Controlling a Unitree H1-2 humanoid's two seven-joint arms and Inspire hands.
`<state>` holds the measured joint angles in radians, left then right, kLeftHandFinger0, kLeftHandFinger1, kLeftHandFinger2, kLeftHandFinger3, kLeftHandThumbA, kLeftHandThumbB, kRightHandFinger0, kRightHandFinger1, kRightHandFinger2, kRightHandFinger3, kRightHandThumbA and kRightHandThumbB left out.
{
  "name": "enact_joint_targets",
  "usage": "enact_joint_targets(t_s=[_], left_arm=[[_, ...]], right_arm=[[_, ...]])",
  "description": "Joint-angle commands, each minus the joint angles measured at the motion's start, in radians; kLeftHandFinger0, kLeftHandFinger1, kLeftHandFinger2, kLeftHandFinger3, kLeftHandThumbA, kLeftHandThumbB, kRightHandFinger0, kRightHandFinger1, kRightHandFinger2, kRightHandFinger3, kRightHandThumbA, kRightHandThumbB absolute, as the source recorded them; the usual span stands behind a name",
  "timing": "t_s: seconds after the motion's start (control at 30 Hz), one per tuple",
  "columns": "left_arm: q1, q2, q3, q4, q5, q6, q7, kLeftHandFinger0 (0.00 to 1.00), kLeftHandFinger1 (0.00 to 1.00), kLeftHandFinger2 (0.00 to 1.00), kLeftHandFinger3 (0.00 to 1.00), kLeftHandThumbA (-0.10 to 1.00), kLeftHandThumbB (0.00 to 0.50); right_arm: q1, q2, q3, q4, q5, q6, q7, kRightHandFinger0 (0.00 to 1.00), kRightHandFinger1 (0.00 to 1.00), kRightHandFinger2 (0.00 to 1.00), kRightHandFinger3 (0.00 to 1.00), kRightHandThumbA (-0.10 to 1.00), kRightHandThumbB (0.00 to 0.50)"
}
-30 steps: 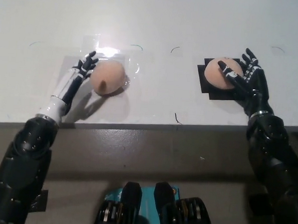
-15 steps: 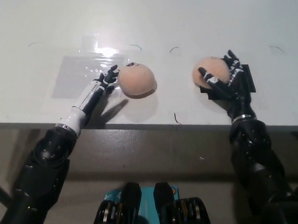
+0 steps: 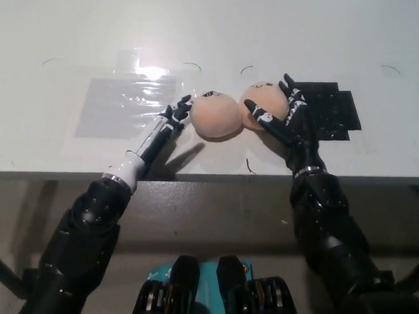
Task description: Use both hands to push two dumpling toys together to the middle
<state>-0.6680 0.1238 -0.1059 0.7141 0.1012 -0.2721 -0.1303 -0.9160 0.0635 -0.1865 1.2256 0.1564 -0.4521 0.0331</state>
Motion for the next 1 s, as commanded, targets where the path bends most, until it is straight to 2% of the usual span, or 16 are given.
enact_joint_targets(t_s=[0.0, 0.03, 0.2, 0.27, 0.4, 0.5, 0.6, 0.63, 0.77, 0.87, 0.97], left_arm=[[-0.058, -0.014, -0.01, 0.001, 0.016, 0.012, 0.008, 1.0, 1.0, 1.0, 1.0, 1.0, 0.34], [-0.059, -0.016, -0.01, 0.005, 0.013, 0.01, 0.005, 1.0, 1.0, 1.0, 1.0, 1.0, 0.341], [-0.07, -0.017, -0.022, 0.015, 0.024, 0.009, 0.002, 1.0, 1.0, 1.0, 1.0, 1.0, 0.331], [-0.071, -0.016, -0.023, 0.018, 0.022, 0.008, 0.002, 1.0, 1.0, 1.0, 1.0, 1.0, 0.331], [-0.063, -0.011, -0.03, 0.006, 0.03, 0.014, 0.003, 1.0, 1.0, 1.0, 1.0, 1.0, 0.33], [-0.055, 0.003, -0.027, -0.001, 0.032, 0.021, 0.005, 1.0, 1.0, 1.0, 1.0, 1.0, 0.31], [-0.043, 0.02, -0.019, 0.001, 0.023, 0.008, -0.003, 1.0, 1.0, 1.0, 1.0, 1.0, 0.293], [-0.039, 0.027, -0.012, 0.001, 0.019, 0.005, 0.002, 1.0, 1.0, 1.0, 1.0, 1.0, 0.286], [-0.029, 0.041, 0.003, -0.011, 0.017, 0.02, 0.018, 1.0, 1.0, 1.0, 1.0, 1.0, 0.291], [-0.007, 0.059, 0.025, -0.047, -0.012, 0.029, -0.002, 1.0, 1.0, 1.0, 1.0, 1.0, 0.274], [0.013, 0.077, 0.04, -0.081, -0.021, 0.038, -0.002, 1.0, 1.0, 1.0, 1.0, 1.0, 0.29]], right_arm=[[-0.028, 0.029, 0.018, -0.017, 0.007, -0.001, 0.039, 1.0, 1.0, 1.0, 1.0, 1.0, 0.208], [-0.029, 0.031, 0.022, -0.015, 0.004, 0.001, 0.039, 1.0, 1.0, 1.0, 1.0, 1.0, 0.226], [-0.037, 0.046, 0.023, -0.002, 0.012, -0.012, 0.055, 1.0, 1.0, 1.0, 1.0, 1.0, 0.219], [-0.039, 0.055, 0.021, 0.004, 0.017, -0.015, 0.061, 1.0, 1.0, 1.0, 1.0, 1.0, 0.187], [-0.033, 0.057, 0.021, 0.004, 0.018, -0.016, 0.06, 1.0, 1.0, 1.0, 1.0, 1.0, 0.176], [-0.023, 0.046, 0.021, -0.003, 0.022, -0.009, 0.065, 1.0, 1.0, 1.0, 1.0, 1.0, 0.214], [-0.004, 0.045, 0.019, -0.021, 0.025, -0.002, 0.058, 1.0, 1.0, 1.0, 1.0, 1.0, 0.198], [0.01, 0.041, 0.017, -0.044, 0.029, 0.006, 0.058, 1.0, 1.0, 1.0, 1.0, 1.0, 0.18], [0.077, 0.029, 0.016, -0.151, 0.039, 0.024, 0.068, 1.0, 1.0, 1.0, 1.0, 1.0, 0.176], [0.136, 0.028, 0.024, -0.265, 0.038, 0.041, 0.066, 1.0, 1.0, 1.0, 1.0, 1.0, 0.173], [0.237, 0.021, 0.055, -0.495, 0.035, 0.125, 0.093, 1.0, 1.0, 1.0, 1.0, 1.0, 0.146]])
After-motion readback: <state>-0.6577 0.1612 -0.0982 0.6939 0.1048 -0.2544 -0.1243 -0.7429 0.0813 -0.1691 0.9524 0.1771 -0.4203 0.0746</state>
